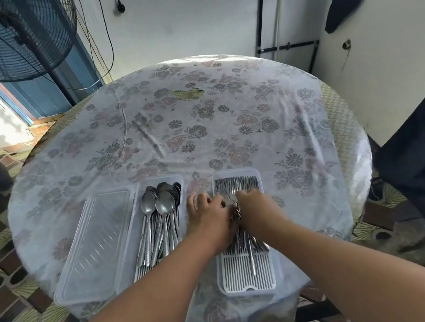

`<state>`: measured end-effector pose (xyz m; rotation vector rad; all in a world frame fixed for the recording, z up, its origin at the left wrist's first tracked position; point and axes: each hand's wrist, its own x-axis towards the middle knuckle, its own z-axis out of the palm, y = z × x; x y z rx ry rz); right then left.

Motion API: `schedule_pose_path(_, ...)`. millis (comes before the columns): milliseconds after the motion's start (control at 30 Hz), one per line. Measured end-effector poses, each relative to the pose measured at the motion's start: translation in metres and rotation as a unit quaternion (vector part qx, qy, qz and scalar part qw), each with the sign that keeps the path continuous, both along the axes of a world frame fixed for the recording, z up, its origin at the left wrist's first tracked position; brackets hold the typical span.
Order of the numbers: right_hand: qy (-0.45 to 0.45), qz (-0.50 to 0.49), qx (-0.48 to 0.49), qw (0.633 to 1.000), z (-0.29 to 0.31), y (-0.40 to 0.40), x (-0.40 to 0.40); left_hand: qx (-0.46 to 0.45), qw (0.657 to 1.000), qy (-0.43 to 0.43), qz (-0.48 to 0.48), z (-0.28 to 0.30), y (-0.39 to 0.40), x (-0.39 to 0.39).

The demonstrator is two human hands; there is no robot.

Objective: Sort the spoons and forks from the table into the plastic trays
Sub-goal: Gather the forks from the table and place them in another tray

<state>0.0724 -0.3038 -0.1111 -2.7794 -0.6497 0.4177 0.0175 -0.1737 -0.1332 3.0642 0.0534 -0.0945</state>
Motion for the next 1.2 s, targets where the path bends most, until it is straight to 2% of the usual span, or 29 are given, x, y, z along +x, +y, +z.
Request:
schedule_pose_path(267,-0.004,0.021,-0.044,0.999,-0.001,0.008,0.012,0.039,0.999,0.008,-0.021,0.009,0.004,0.005)
schedule_pose_path(433,0.011,0.036,-0.103,0.994,-0.002,0.016,0.022,0.100,0.992,0.059,-0.039,0.014,0.005,0.023)
schedule_pose_path(567,0.010,0.018,-0.108,0.994,-0.002,0.021,0.034,0.087,0.994,0.057,-0.019,0.015,0.004,0.032)
schedule_pose_path(767,-0.011,0.049,-0.100,0.994,0.001,0.017,0.034,0.020,0.998,0.037,-0.055,0.002,0.005,0.024)
schedule_pose_path(867,-0.062,0.095,-0.105,0.988,-0.005,0.009,0.031,0.005,0.998,0.030,-0.061,0.006,0.008,0.025)
schedule_pose_path(1000,-0.162,0.099,-0.135,0.972,-0.012,0.004,0.027,0.044,0.998,0.020,-0.048,0.009,0.012,0.025)
schedule_pose_path(1200,-0.124,0.058,-0.088,0.987,-0.022,-0.004,0.025,0.051,0.999,0.004,-0.014,0.004,0.006,0.023)
